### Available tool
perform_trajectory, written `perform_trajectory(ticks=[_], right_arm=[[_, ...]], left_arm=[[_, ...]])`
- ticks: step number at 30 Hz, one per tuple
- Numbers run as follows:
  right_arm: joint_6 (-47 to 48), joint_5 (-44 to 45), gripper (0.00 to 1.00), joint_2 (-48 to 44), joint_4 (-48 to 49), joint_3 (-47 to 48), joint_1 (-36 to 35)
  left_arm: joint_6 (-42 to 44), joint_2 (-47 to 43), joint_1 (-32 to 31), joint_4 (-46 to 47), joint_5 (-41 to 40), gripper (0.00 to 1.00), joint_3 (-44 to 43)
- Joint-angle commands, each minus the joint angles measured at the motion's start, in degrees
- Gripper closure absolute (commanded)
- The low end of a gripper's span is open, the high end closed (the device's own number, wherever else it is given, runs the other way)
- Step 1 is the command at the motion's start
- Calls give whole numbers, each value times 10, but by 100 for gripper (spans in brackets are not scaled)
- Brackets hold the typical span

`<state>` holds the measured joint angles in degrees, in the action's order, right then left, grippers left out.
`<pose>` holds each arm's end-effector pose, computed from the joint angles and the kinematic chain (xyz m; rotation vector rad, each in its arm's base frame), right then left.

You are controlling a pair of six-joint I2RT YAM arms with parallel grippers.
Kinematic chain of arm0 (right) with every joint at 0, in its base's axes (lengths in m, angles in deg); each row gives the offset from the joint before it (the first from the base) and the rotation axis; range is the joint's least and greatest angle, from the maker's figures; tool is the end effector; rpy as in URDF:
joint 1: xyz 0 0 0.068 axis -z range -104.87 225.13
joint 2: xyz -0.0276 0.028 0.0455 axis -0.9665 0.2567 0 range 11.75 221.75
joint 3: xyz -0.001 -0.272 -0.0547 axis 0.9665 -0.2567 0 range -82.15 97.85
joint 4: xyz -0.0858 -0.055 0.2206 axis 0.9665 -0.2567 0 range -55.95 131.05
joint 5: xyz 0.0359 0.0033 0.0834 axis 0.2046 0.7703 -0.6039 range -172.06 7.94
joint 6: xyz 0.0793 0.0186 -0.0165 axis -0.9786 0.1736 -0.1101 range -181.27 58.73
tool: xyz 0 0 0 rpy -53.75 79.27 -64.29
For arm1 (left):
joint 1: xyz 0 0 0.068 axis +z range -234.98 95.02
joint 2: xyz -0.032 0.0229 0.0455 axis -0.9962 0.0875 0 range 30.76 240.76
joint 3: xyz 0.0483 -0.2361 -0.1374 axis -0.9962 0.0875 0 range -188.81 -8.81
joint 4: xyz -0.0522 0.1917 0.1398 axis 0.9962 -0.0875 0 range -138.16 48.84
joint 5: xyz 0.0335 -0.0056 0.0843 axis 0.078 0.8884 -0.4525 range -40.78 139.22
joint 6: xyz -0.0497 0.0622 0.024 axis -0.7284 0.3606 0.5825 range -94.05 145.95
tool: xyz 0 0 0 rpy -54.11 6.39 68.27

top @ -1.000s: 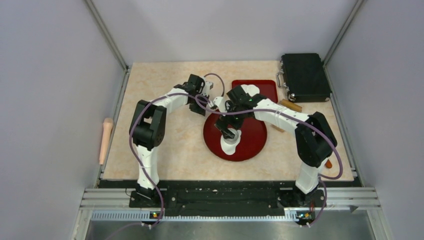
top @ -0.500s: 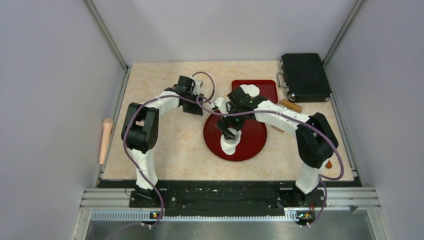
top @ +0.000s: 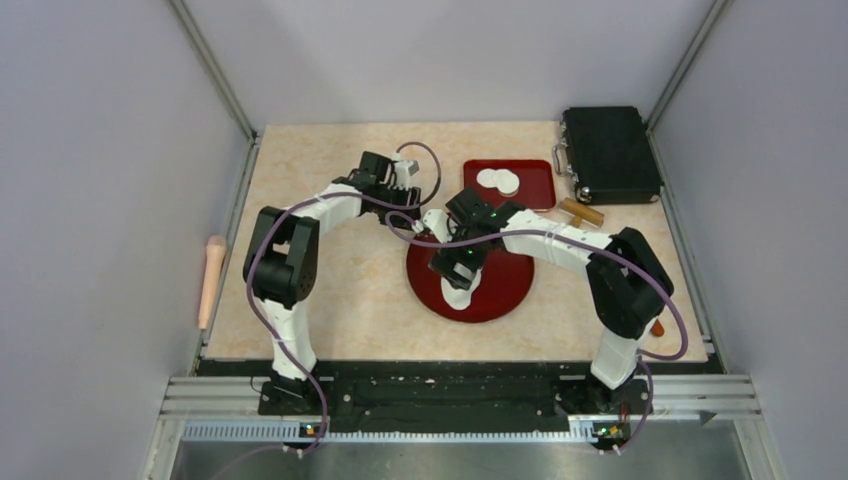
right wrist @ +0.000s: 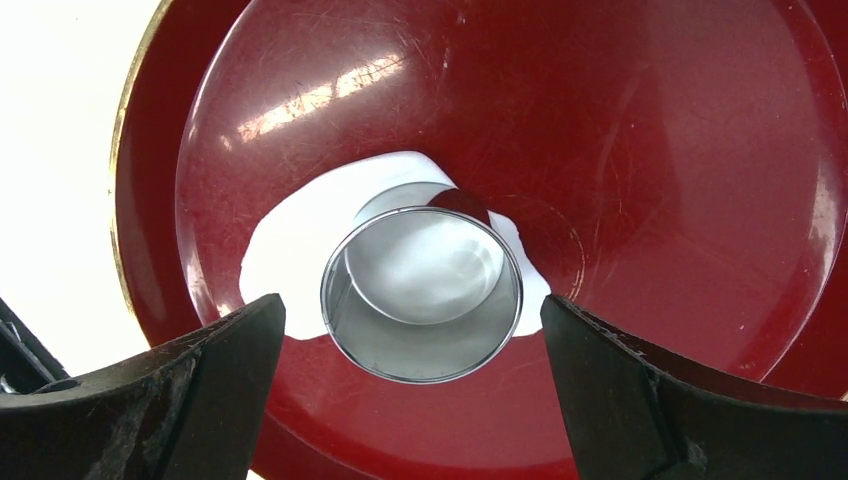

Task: Roll out the dumpling wrappers from the dough

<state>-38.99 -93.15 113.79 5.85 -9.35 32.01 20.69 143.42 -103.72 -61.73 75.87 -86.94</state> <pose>0.2566 0.2593 0.1877 -1.5165 2.2517 0.3705 0.3896 -0.1666 0.1694 0.4860 2.5014 -0.7549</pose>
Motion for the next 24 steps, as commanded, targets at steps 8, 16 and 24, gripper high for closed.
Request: perform_trajectory(ticks=[8, 16, 24], right_arm=[[11, 11, 9, -25, 18, -3, -8], [21, 16, 9, -33, 20, 0, -14], [6, 24, 8, -20, 42, 14, -16]], left_arm=[[15, 50, -27, -34, -61, 55, -36], [16, 61, -39, -39, -108, 96, -43], [20, 59, -45, -39, -121, 100, -41]])
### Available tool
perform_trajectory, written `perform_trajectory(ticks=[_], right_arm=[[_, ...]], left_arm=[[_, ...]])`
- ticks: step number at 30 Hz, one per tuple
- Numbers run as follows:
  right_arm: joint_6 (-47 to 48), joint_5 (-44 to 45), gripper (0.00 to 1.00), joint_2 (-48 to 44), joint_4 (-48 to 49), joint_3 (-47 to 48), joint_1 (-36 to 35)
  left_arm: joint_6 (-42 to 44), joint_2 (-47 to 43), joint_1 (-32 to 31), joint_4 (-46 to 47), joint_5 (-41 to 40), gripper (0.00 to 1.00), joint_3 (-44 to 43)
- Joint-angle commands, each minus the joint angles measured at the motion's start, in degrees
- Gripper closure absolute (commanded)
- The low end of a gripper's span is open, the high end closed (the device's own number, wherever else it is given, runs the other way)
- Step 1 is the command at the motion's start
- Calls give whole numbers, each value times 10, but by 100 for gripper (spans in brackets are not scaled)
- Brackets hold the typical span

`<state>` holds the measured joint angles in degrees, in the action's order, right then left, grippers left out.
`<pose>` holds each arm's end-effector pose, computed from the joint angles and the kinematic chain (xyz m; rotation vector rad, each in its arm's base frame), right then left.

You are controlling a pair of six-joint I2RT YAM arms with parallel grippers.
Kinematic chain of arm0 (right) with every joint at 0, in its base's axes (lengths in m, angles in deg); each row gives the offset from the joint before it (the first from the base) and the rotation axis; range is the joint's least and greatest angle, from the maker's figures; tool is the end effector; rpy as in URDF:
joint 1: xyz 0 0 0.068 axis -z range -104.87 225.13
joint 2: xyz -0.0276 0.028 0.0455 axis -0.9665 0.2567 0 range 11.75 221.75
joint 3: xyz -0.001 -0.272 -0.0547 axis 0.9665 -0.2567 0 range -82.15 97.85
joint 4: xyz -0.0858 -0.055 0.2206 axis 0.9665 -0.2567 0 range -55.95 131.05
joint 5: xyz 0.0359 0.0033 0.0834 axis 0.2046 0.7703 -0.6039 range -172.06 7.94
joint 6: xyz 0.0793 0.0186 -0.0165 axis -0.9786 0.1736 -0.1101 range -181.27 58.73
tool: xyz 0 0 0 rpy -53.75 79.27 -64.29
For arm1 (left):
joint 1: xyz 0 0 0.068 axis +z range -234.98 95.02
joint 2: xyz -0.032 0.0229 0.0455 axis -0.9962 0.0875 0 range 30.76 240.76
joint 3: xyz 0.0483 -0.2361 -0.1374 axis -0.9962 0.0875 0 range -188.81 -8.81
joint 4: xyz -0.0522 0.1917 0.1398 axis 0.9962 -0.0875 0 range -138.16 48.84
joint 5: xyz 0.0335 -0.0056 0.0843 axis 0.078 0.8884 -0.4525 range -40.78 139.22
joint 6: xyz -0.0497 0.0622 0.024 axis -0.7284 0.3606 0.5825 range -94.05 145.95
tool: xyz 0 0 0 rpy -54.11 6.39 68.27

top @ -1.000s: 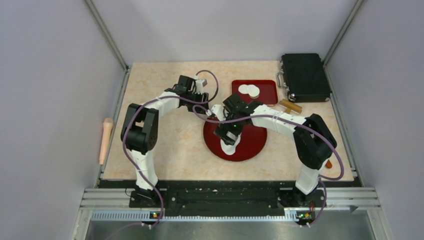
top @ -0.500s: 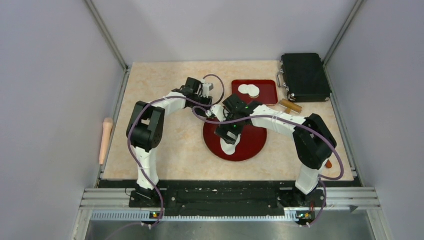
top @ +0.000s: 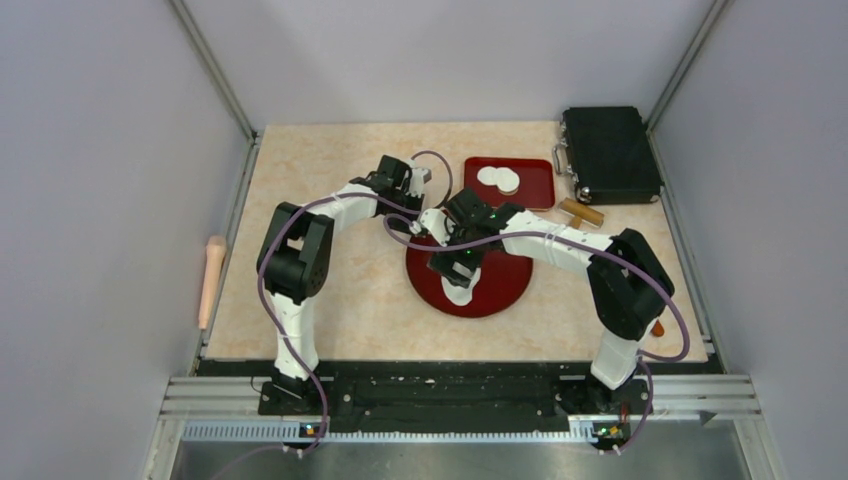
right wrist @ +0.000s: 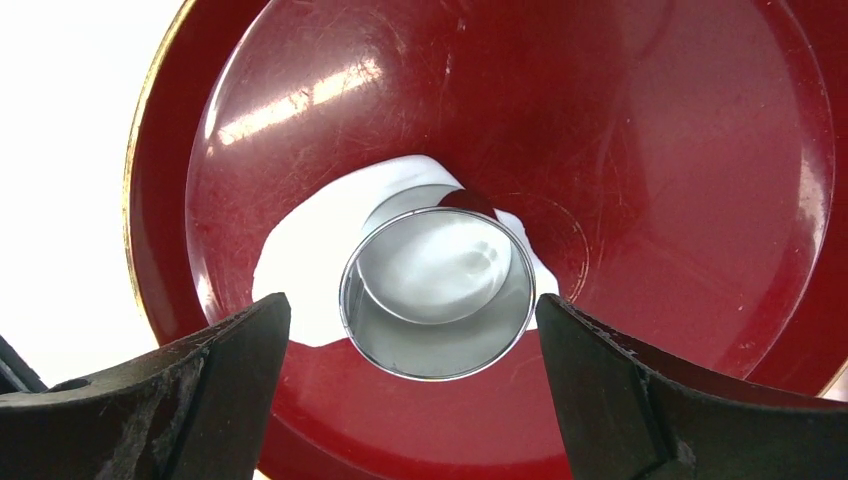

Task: Roll out the dumpling wrappers from the dough

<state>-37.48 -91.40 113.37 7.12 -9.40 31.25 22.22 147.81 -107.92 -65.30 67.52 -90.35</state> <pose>0.2563 0.2627 0.1911 -1.5382 2.1996 0.3291 0.3895 -0.1896 0.1475 0.5544 2.5847 -0.5792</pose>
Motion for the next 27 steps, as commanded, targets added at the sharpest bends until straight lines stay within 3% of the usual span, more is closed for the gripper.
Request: perform_trajectory(ticks=[1, 10, 20, 27], right_arm=[[-8, 11, 9, -14, 31, 14, -9], [-4, 31, 15, -6, 34, 7, -9], [2, 13, 29, -2, 29, 0, -9], [2, 13, 28, 0, 28, -6, -9]], left_arm=[[5, 15, -3, -4, -39, 100, -7], [6, 14, -3, -3, -38, 100, -7], [8, 11, -3, -3, -42, 100, -6], [7, 8, -3, -3, -43, 100, -6]])
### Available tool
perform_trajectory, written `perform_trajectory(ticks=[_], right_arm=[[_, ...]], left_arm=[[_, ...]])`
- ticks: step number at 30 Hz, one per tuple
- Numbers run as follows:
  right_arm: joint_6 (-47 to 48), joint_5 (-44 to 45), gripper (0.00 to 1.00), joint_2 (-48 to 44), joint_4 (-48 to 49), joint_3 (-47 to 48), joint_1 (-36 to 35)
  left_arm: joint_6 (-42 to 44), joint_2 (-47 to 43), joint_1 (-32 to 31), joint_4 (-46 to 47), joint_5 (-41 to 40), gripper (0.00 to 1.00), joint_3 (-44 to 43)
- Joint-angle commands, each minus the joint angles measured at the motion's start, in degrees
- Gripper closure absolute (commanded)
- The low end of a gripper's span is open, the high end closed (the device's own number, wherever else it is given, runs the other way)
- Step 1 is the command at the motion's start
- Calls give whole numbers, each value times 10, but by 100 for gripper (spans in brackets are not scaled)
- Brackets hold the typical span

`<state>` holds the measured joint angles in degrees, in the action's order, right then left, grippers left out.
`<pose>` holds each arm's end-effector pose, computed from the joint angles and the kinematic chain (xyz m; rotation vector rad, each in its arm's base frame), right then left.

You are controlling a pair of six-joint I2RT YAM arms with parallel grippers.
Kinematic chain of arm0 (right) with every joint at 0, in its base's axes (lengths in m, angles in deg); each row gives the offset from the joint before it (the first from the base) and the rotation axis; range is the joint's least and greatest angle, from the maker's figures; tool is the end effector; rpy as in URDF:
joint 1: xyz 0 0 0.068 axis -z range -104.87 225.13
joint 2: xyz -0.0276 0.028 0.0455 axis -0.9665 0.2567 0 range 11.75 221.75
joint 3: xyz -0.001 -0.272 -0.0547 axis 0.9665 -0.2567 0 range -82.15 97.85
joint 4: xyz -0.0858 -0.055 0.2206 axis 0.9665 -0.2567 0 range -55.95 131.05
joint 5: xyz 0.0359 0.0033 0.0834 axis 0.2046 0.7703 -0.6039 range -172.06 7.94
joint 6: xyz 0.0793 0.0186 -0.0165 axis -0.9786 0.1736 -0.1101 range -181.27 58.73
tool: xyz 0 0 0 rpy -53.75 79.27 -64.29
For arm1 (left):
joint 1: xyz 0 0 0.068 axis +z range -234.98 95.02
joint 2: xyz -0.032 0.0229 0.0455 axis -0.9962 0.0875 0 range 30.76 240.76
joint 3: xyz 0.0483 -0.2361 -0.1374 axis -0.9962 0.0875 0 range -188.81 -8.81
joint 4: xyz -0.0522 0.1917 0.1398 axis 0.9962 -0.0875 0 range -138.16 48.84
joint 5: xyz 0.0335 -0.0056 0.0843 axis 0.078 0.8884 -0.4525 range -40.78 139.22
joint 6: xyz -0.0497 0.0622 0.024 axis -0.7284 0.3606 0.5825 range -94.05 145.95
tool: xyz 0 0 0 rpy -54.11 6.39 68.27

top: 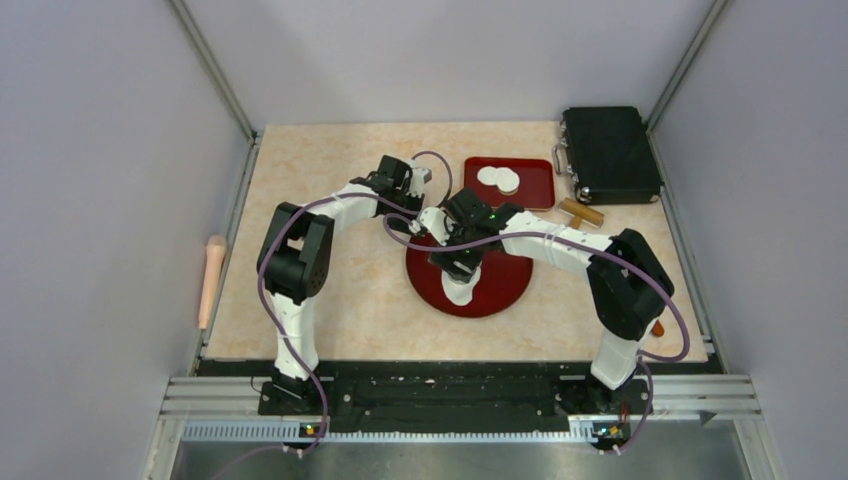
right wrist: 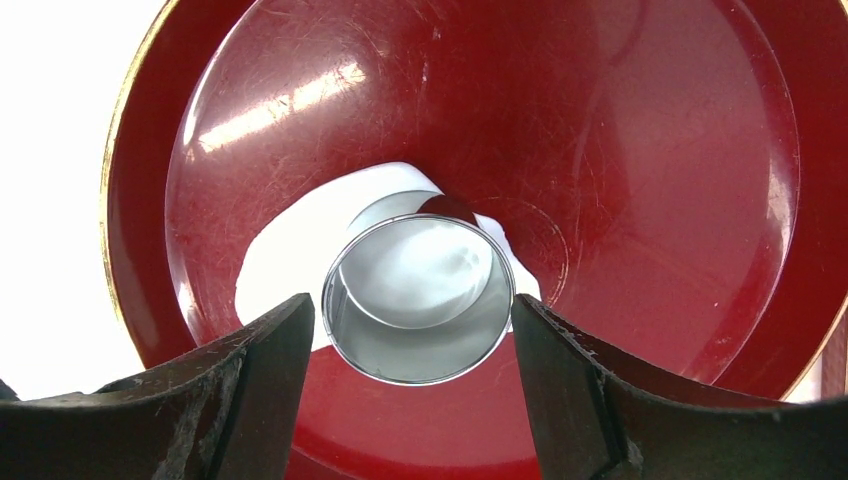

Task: Roll out the dumpling wrappers from the dough

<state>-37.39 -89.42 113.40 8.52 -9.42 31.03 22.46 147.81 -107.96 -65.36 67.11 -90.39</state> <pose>0.2594 0.2642 0.1921 -1.5225 2.1803 0.2871 0.3896 -0.1895 0.1475 0.5580 2.5838 -0.5686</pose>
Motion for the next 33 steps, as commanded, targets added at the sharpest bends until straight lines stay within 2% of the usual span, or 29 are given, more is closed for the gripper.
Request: perform_trajectory(ticks=[1, 17, 33], right_arm=[[1, -8, 28, 0, 14, -7, -7], [-6, -15, 24, 3, 14, -9, -7], [-3, -23, 17, -54, 23, -4, -7]], left_arm=[[5, 8, -2, -2, -39, 100, -5], [5, 7, -2, -1, -40, 100, -3], [6, 11, -2, -1, -42, 100, -5]])
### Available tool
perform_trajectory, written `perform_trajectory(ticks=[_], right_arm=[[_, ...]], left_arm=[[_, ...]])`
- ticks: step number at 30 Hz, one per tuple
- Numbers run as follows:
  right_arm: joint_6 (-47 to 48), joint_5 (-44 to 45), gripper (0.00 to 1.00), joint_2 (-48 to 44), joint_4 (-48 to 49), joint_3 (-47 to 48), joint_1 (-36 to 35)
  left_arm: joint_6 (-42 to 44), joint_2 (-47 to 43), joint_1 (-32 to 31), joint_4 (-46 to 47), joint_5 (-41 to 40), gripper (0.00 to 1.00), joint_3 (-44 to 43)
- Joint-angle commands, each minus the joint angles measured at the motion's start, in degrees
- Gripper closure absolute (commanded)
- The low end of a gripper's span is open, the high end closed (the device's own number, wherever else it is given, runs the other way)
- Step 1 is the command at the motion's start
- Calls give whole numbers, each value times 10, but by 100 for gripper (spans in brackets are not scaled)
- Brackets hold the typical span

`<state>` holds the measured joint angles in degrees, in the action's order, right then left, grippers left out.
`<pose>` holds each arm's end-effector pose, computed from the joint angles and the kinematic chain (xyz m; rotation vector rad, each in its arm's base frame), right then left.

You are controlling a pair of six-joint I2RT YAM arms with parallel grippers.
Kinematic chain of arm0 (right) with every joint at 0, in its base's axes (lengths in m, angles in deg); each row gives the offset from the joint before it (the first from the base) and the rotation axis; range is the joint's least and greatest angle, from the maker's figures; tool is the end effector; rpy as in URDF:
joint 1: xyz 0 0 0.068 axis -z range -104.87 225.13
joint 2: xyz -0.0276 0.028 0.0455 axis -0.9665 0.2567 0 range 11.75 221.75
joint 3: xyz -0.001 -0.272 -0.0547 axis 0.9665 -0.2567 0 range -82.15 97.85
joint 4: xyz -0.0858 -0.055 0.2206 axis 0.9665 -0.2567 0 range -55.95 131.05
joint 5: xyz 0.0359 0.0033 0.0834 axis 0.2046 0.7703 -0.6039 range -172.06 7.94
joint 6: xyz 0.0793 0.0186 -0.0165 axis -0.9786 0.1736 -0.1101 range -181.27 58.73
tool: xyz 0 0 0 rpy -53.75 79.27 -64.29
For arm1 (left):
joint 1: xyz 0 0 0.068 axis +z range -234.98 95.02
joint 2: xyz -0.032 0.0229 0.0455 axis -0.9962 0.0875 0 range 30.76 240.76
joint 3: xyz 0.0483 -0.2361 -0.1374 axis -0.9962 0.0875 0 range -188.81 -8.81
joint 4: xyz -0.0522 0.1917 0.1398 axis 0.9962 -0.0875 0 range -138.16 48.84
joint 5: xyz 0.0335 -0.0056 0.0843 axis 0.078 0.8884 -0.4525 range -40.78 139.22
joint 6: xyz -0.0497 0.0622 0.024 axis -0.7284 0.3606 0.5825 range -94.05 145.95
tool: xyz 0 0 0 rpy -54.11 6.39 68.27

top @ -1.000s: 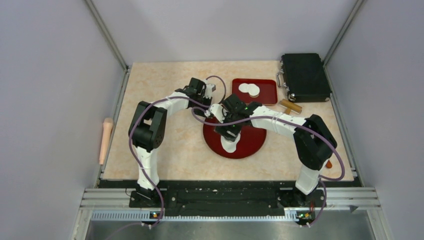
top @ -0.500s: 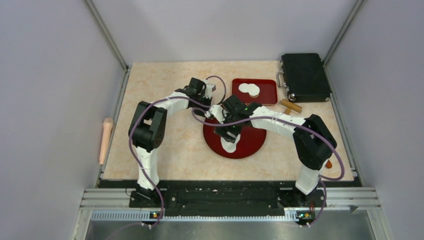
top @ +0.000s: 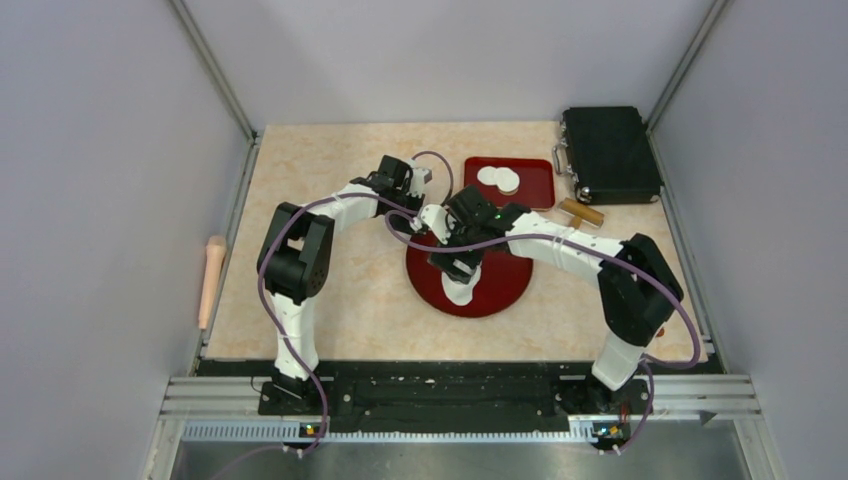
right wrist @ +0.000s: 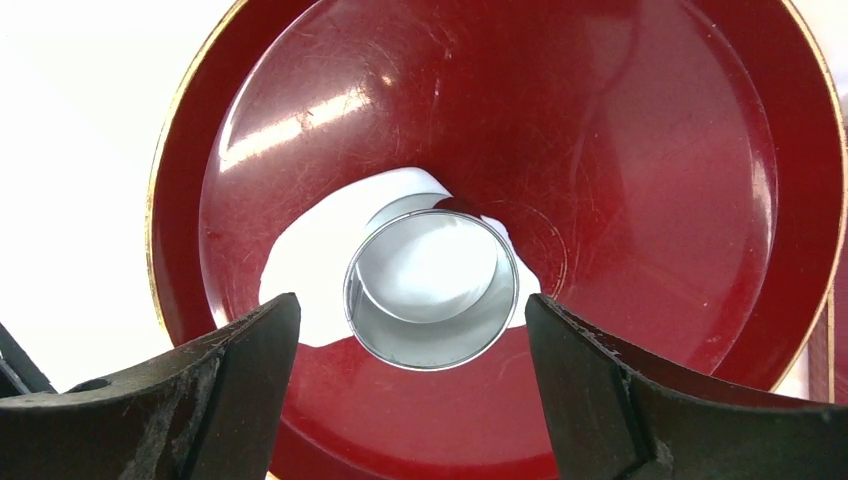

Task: Roll out the dumpling wrappers from the dough

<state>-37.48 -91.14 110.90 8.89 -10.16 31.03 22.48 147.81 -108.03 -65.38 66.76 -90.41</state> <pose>0.2540 0.2620 0.2042 -1.5119 2.1439 0.3318 0.3896 -0.1896 0.1475 0.5579 2.5840 -0.5609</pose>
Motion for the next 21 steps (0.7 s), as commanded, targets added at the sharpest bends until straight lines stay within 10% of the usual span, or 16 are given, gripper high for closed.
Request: perform_trajectory(ticks=[1, 21], right_arm=[[-1, -4, 17, -25, 19, 2, -6], [4, 5, 8, 18, 32, -14, 0]], left_arm=[[5, 10, -2, -1, -38, 100, -5], [6, 6, -2, 1, -37, 100, -2]])
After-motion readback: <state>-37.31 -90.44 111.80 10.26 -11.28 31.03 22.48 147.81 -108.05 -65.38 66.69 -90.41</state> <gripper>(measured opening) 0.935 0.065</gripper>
